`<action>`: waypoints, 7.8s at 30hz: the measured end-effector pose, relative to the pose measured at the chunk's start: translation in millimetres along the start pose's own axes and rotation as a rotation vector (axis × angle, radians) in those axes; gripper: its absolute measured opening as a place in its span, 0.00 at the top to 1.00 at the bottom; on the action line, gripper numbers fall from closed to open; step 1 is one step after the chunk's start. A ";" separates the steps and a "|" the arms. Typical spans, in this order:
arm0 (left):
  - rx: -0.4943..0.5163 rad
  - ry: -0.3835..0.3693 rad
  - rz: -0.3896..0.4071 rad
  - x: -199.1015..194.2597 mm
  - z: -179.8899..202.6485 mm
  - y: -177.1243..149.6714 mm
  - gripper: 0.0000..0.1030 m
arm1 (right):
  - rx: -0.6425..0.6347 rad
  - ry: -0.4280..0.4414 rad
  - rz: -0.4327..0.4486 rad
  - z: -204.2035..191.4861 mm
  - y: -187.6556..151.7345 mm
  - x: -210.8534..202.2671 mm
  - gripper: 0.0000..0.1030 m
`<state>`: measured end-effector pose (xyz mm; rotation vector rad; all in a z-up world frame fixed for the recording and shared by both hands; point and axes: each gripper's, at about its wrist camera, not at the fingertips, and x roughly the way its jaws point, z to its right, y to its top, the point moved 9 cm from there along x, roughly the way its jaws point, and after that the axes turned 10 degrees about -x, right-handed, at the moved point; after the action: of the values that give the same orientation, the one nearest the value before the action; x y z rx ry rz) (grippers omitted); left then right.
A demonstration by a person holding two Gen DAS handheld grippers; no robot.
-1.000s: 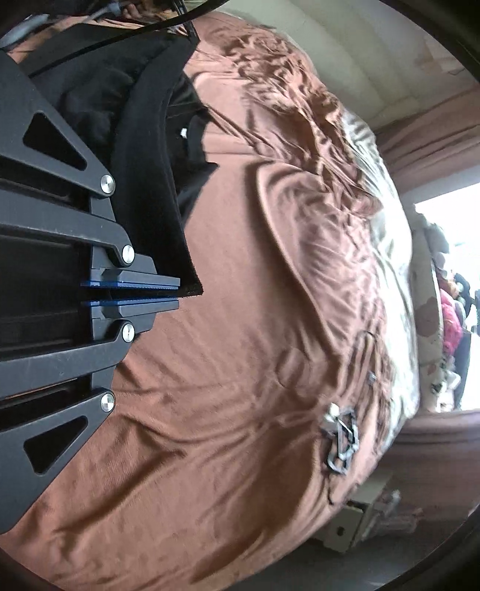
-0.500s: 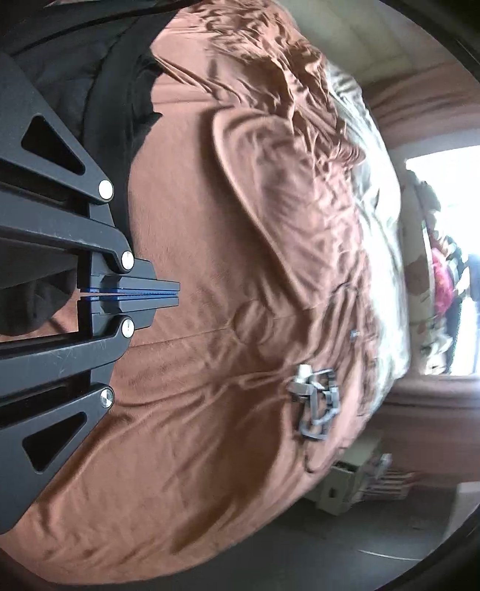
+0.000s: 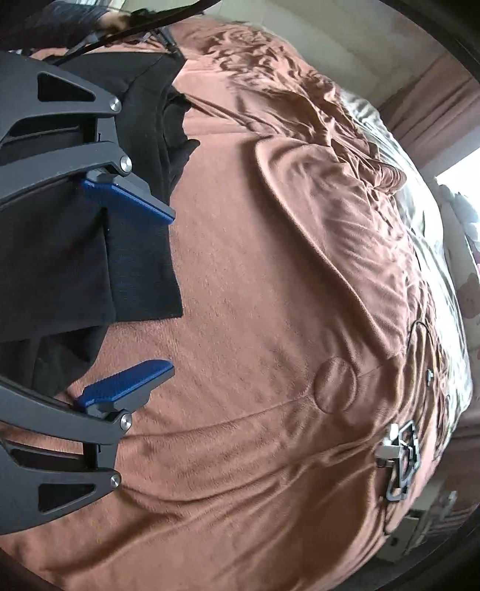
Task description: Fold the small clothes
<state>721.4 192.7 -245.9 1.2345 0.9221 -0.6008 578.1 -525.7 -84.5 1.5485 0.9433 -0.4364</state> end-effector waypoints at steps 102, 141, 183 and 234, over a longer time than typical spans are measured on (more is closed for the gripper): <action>-0.300 -0.220 0.082 -274.2 -61.4 -232.9 0.08 | 0.102 -0.015 0.258 -26.7 -248.6 -290.1 0.23; -0.797 -0.311 -0.084 -137.7 -64.0 -252.5 0.64 | 0.546 0.213 0.233 17.4 -254.6 -120.6 0.70; -0.685 -0.396 -0.038 -229.5 -89.8 -317.8 0.86 | 0.409 0.181 0.260 -5.9 -332.7 -233.0 0.91; -0.237 -0.353 0.004 -226.9 13.5 -262.2 0.65 | -0.008 0.069 0.127 -74.6 -271.5 -178.9 0.48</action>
<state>393.7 93.1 -189.9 0.8820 0.6709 -0.6607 245.5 -522.8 -110.9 1.6149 0.8921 -0.2902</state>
